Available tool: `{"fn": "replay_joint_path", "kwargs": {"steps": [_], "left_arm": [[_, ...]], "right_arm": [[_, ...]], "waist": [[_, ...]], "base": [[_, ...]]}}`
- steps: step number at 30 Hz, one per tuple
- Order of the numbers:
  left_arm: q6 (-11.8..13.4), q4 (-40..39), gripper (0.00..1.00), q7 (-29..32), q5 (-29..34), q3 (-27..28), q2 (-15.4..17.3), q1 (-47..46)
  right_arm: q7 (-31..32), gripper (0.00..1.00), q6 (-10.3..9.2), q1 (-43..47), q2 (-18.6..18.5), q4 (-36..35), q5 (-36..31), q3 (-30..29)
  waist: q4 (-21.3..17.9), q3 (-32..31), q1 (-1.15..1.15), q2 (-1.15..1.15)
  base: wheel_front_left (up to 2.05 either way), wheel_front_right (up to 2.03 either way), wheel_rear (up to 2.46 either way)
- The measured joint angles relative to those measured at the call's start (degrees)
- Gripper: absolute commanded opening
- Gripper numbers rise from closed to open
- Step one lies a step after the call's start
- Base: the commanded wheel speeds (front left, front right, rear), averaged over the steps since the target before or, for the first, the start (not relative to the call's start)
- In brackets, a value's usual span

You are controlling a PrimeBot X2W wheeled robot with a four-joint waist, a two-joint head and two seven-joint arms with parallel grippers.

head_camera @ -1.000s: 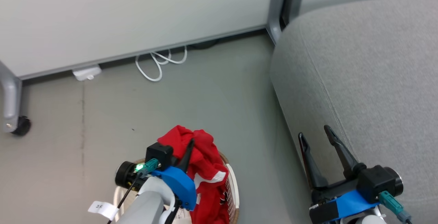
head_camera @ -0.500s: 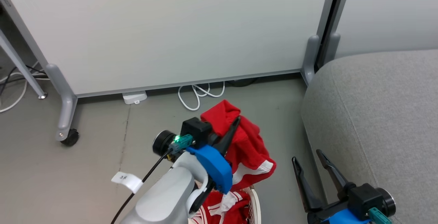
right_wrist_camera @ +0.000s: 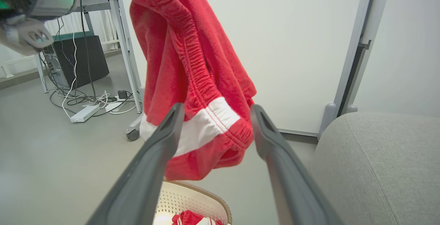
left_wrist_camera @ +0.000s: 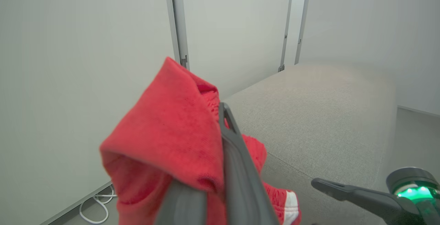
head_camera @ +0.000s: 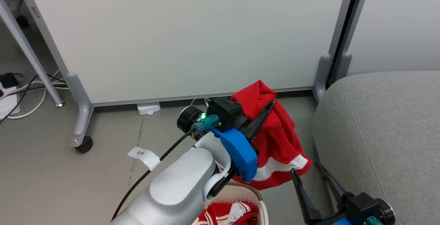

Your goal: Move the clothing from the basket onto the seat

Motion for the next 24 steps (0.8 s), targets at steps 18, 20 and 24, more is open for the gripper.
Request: {"fn": "replay_joint_path", "kwargs": {"steps": [18,20,24], "left_arm": [[3.4,-0.3,0.0,-1.1,-6.9,-7.8,0.0,-2.6],[3.5,-0.2,0.0,-1.5,-7.5,-8.4,0.0,-2.6],[3.9,0.0,0.0,-2.0,-8.3,-9.7,0.0,-3.5]], "right_arm": [[2.7,1.0,0.0,-2.3,0.0,0.1,-2.4,0.9],[4.3,1.0,0.0,-3.7,0.0,0.4,-3.1,0.7],[6.4,1.0,0.0,-7.6,0.0,2.1,-5.1,0.6]], "waist": [[0.2,0.3,0.0,0.0],[0.0,0.4,0.0,0.0],[-0.1,0.8,0.0,0.0]], "base": [[0.0,0.0,0.0],[0.0,0.0,0.0],[0.0,0.0,0.0]]}}
